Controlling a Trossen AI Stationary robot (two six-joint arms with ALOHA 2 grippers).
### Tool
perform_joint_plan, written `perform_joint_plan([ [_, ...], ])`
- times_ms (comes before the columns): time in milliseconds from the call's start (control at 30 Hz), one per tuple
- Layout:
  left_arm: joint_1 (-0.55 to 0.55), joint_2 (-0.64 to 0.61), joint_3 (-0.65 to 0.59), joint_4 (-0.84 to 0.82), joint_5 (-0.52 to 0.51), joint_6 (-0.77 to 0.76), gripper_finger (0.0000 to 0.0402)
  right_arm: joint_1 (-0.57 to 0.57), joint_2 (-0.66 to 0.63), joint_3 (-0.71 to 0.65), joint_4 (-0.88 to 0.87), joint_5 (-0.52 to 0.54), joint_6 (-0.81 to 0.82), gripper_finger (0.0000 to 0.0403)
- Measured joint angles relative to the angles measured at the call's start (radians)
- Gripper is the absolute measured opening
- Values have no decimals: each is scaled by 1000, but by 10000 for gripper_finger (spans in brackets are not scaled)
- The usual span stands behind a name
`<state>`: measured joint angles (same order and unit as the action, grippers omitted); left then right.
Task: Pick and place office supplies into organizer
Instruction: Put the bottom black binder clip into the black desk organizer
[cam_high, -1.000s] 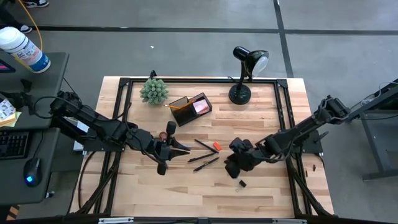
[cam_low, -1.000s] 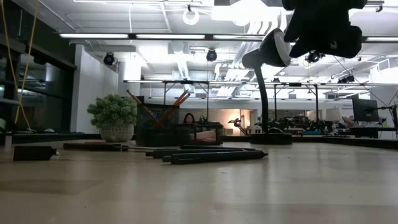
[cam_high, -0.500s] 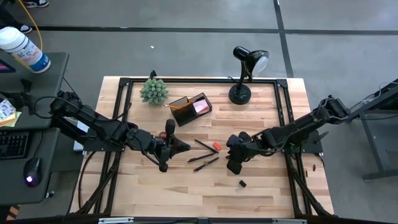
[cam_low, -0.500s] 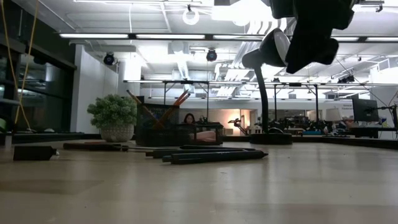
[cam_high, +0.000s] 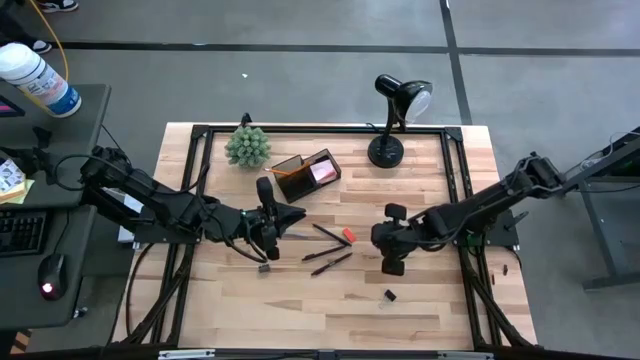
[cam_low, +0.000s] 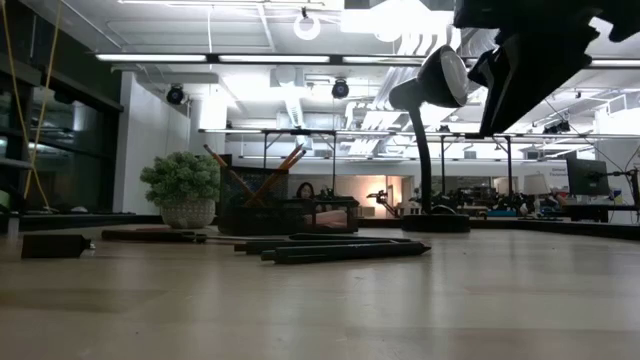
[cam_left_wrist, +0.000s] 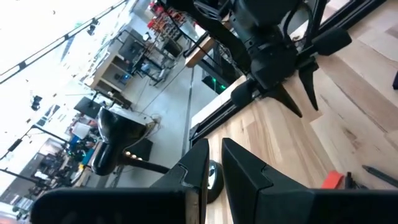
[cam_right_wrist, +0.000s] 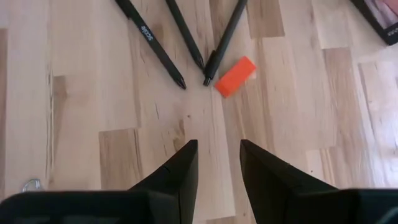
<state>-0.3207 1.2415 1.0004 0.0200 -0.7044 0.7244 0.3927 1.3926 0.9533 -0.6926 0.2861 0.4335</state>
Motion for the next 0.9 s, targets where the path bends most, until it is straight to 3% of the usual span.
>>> perform_joint_plan([
  [467,0,0,0,5,73,-131,34,61,-350,-378,390,11,187,112],
  [800,0,0,-1,-61,155,-210,34,106,-345,-448,396,22,171,112],
  [900,0,1,-1,-122,162,-269,34,105,-322,-448,404,15,97,112],
])
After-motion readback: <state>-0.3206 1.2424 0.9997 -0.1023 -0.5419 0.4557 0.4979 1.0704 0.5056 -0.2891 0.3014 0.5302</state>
